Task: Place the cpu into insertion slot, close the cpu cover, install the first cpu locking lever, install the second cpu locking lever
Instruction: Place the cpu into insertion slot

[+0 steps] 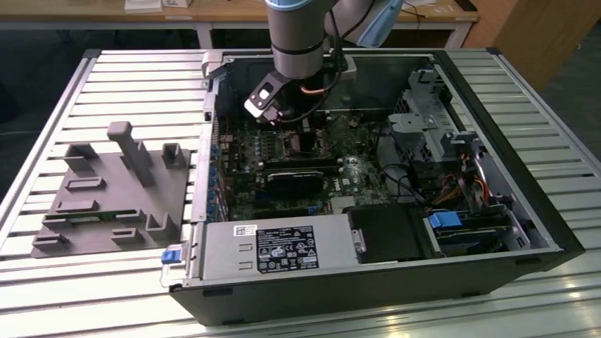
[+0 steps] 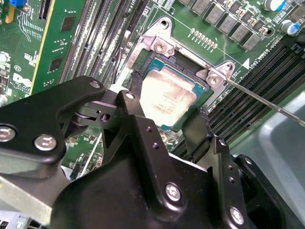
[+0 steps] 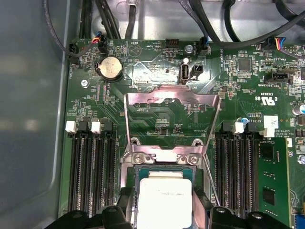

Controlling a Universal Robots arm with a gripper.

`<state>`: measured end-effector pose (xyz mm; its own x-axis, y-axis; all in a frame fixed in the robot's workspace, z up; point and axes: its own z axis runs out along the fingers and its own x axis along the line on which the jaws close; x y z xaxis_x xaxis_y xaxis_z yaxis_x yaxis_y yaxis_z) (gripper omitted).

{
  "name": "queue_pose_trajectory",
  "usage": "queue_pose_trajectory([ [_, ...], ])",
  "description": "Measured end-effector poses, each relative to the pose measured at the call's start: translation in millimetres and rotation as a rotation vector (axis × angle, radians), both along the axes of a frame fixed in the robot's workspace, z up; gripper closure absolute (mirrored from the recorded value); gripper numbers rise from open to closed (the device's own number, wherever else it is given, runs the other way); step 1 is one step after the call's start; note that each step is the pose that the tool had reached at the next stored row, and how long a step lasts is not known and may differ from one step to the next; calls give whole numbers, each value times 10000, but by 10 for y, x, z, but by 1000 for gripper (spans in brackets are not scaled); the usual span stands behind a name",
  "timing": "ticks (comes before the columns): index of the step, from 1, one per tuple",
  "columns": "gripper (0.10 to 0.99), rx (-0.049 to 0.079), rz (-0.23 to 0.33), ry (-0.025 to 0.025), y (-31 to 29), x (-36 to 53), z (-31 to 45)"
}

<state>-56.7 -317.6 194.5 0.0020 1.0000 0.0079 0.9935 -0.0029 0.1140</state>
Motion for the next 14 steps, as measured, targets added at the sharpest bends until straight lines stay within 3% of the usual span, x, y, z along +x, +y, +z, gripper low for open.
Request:
queue_pose_trajectory([
  [9, 475, 0, 1, 0, 0, 0, 109],
  [14, 475, 1, 1, -1, 0, 0, 110],
])
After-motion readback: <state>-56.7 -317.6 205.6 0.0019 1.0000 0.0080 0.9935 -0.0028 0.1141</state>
